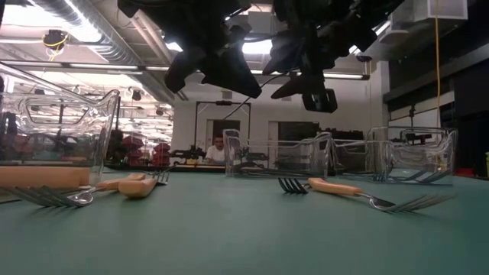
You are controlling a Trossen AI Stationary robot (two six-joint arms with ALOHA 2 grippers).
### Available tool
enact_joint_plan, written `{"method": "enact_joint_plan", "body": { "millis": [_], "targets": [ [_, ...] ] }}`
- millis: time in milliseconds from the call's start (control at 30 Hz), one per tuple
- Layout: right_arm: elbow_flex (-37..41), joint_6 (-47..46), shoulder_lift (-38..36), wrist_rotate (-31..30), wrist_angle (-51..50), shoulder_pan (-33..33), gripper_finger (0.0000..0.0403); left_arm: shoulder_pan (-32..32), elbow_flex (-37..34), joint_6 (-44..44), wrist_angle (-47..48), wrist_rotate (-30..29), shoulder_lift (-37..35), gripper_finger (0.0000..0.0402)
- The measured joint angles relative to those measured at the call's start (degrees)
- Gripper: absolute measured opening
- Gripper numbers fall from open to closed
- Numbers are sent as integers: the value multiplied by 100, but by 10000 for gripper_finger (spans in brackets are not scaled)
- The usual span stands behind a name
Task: Sort silverware by color (type)
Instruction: Put the blue fork into the top right transparent bin
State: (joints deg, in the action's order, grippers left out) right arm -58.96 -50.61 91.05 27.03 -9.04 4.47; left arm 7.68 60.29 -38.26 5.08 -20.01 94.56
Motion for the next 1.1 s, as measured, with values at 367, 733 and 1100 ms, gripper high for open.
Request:
{"method": "enact_joint_plan", "body": {
  "millis": [367, 733, 1100],
  "targets": [
    [0, 4, 0, 59, 2, 4, 56, 0, 0, 8, 0, -2, 0, 11],
    [0, 255, -2, 66, -9, 3, 5, 0, 0, 24, 6, -20, 0, 25],
    [2, 451, -2, 5, -4, 2, 1, 2, 0, 149, -22, -7, 0, 60]
  ]
}}
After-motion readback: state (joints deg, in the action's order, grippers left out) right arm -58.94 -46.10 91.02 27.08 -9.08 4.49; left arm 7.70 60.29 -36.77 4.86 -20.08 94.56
